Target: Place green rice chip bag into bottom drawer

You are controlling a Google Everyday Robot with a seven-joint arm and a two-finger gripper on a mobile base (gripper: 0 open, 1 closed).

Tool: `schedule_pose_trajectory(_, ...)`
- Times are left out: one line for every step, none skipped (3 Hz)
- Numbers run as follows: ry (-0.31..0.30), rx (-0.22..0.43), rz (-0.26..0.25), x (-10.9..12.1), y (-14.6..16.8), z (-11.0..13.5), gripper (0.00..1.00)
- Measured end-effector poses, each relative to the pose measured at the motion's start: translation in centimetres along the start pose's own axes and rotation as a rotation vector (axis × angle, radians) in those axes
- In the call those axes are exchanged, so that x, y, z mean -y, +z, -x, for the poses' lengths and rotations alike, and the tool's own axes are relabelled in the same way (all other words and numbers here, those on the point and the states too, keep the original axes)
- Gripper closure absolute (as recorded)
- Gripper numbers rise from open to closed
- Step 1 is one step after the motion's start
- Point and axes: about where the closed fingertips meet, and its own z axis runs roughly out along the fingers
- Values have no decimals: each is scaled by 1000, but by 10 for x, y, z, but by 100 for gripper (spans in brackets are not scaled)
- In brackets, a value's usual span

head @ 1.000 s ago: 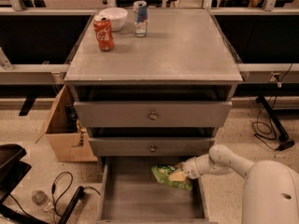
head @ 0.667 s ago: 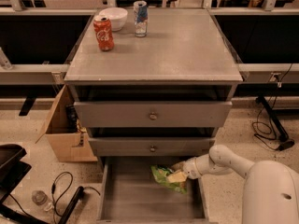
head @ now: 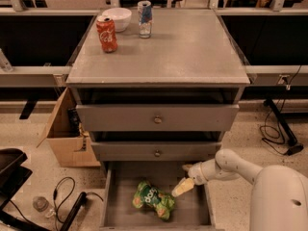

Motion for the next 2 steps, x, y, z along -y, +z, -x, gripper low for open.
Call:
schedule_pose_trajectory(-62, -37, 7, -16, -10, 1, 0)
schedule_pose_trajectory(-166, -114, -19, -46, -52, -7, 0)
